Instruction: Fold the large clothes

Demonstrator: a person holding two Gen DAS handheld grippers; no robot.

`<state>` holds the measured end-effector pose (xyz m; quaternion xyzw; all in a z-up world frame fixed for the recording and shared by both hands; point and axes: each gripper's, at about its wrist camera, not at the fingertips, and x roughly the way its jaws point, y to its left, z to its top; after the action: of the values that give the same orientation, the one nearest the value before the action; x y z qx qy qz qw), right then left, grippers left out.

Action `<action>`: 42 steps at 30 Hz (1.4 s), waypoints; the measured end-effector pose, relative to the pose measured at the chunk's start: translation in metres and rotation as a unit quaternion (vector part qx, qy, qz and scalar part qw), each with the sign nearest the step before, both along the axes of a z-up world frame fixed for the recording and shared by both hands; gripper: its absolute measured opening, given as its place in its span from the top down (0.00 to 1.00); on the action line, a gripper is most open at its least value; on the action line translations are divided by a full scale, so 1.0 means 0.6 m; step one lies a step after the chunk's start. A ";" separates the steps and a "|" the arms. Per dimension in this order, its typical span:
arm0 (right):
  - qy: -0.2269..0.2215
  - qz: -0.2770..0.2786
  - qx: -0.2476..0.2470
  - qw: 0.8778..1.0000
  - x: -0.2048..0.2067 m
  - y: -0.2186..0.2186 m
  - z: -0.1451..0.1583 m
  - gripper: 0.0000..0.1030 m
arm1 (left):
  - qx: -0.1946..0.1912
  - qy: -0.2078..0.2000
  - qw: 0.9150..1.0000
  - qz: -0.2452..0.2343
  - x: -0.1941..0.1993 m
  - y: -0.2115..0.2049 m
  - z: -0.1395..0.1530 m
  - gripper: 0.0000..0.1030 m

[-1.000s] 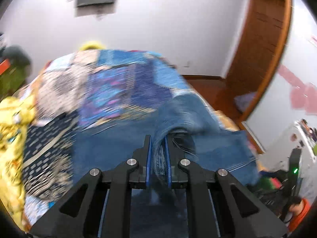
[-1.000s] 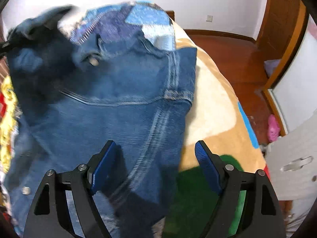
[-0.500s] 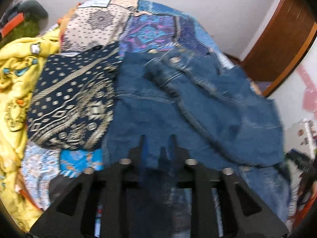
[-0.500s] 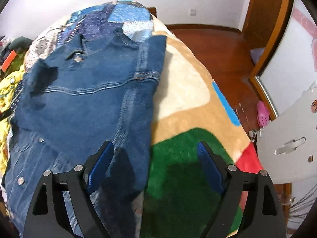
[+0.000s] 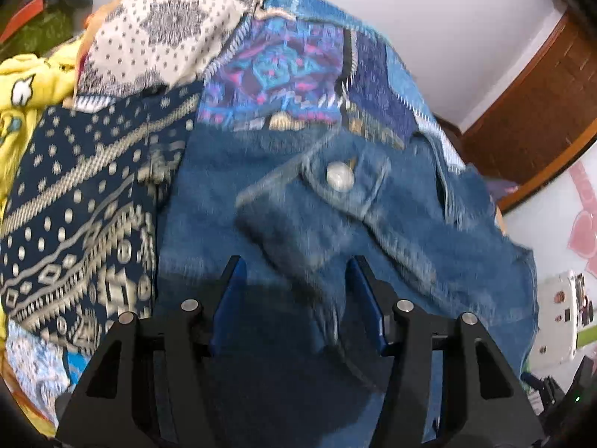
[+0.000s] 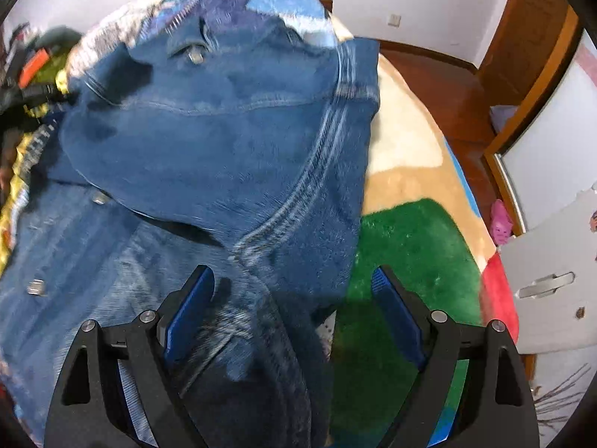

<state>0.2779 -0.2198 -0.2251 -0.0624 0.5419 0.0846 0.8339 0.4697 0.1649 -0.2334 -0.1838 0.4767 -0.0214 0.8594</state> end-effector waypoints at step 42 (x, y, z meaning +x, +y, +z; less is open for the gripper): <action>-0.062 -0.061 0.124 0.989 -0.111 -0.085 0.119 0.18 | 0.136 -0.031 0.989 -0.038 -0.306 0.018 0.101 0.33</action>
<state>0.2110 -0.2707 -0.1535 0.0694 0.4776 0.0955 0.8706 0.2860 0.1757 -0.1730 -0.0462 0.4547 0.0052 0.8894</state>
